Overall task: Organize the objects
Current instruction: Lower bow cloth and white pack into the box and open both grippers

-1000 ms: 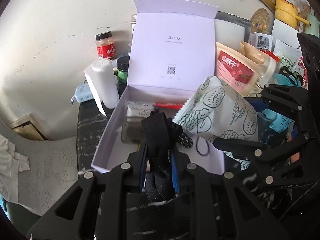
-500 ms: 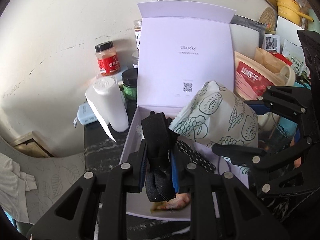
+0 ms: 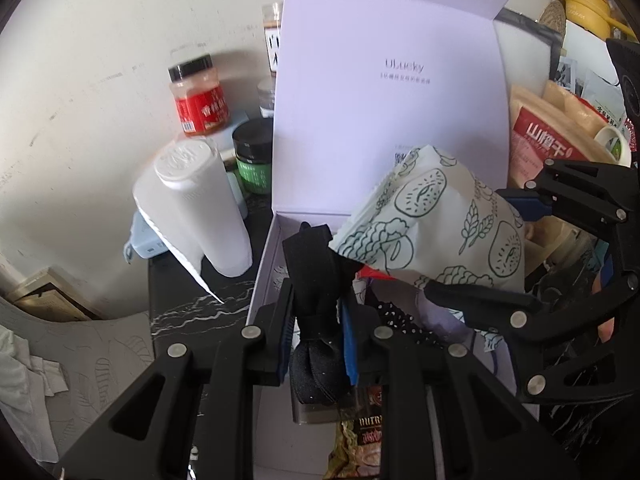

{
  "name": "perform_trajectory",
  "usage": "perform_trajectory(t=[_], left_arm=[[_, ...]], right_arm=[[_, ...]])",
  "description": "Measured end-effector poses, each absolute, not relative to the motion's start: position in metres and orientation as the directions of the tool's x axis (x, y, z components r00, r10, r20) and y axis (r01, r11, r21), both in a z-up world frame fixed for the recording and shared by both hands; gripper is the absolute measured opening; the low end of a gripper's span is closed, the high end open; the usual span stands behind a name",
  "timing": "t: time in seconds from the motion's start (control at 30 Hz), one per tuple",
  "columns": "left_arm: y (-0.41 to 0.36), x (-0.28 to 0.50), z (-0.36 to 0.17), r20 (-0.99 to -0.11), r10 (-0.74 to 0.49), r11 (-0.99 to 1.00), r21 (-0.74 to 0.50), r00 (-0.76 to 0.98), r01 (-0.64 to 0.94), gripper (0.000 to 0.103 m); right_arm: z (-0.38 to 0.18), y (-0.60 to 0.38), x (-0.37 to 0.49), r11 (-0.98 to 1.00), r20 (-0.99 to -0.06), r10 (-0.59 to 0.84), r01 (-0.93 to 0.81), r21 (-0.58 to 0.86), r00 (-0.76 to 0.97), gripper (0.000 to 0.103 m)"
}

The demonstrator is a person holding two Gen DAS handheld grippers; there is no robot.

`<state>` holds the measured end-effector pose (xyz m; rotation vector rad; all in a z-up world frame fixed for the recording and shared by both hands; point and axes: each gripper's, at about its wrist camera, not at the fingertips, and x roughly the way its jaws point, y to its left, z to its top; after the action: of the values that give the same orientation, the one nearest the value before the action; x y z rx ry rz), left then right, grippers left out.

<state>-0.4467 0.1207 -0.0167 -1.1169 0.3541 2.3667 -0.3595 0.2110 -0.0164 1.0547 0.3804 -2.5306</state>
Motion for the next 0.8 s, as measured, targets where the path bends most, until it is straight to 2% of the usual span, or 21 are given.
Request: perform_trajectory(t=[0.57,0.8], left_arm=[[0.132,-0.457,-0.062,-0.842,0.308,-0.831,-0.011,-0.443,-0.556,0.020],[0.133,-0.454,-0.067,-0.844,0.303,-0.834,-0.010,-0.443,-0.552,0.020]], right_arm=[[-0.051,0.205,-0.378,-0.893,-0.794,-0.194,0.439,-0.100,-0.576,0.057],[-0.064,0.199,-0.389,-0.891,-0.824,-0.175,0.443,-0.101,-0.540,0.057]])
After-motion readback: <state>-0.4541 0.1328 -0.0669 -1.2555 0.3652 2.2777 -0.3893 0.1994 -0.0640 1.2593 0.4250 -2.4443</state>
